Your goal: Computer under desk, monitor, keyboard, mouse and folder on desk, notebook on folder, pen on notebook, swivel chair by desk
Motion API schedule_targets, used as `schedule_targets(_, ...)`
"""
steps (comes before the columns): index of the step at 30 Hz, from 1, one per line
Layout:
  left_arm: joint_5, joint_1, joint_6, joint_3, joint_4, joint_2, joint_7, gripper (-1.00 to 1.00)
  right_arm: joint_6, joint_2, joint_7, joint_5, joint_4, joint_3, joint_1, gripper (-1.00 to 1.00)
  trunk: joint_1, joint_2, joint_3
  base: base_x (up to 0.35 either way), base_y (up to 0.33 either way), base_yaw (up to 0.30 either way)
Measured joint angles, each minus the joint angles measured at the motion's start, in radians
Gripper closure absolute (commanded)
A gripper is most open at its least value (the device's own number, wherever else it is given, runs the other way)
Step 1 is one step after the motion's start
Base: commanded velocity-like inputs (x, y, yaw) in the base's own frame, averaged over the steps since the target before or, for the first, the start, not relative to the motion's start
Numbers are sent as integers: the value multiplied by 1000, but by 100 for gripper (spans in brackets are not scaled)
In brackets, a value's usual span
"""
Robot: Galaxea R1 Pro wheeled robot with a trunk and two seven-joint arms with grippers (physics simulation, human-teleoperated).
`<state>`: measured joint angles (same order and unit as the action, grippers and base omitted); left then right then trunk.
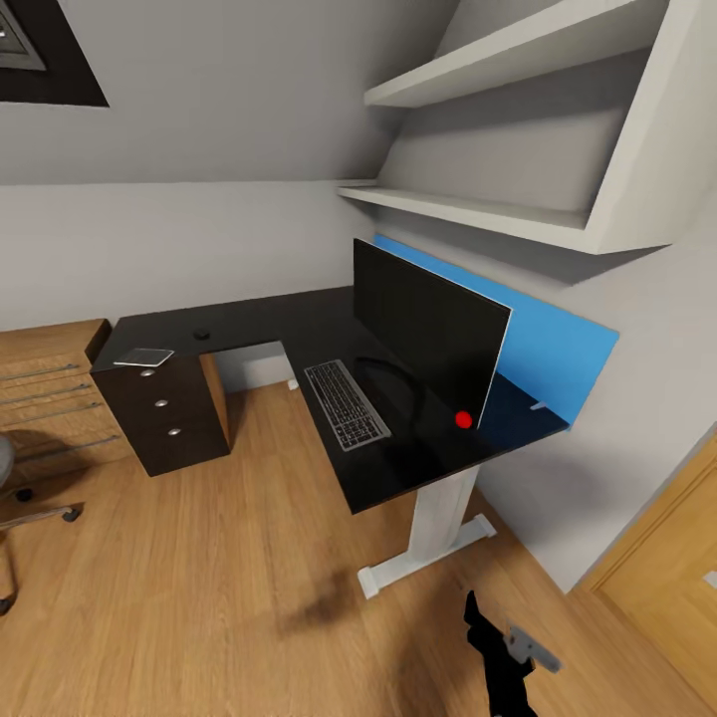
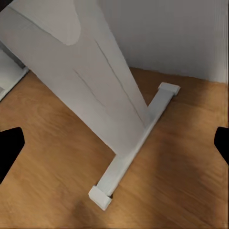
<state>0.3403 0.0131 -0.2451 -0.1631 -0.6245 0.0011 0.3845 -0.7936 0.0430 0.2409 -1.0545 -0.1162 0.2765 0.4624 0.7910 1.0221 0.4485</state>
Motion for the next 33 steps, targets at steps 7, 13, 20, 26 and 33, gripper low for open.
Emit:
schedule_targets(7,0,0,4,1,0,0,1,-100,-7,-15,3,15,107,0,0,-100,0,0,0,0,0,0)
schedule_targets(13,0,0,6,1,0,0,1,-100,-6,-12,4,17,127,1,0,-100,0,0,0,0,0,0)
schedule_targets(20,0,0,8,0,0,-1,2,-100,-5,-10,3,19,128,2,0,-100,0,0,0,0,0,0)
schedule_targets(26,1,0,8,0,1,-1,0,-100,-5,-9,2,24,129,3,0,-100,0,0,0,0,0,0)
schedule_targets(33,1,0,8,0,1,-1,-1,-100,-7,9,0,24,129,4,0,-100,0,0,0,11,20,94)
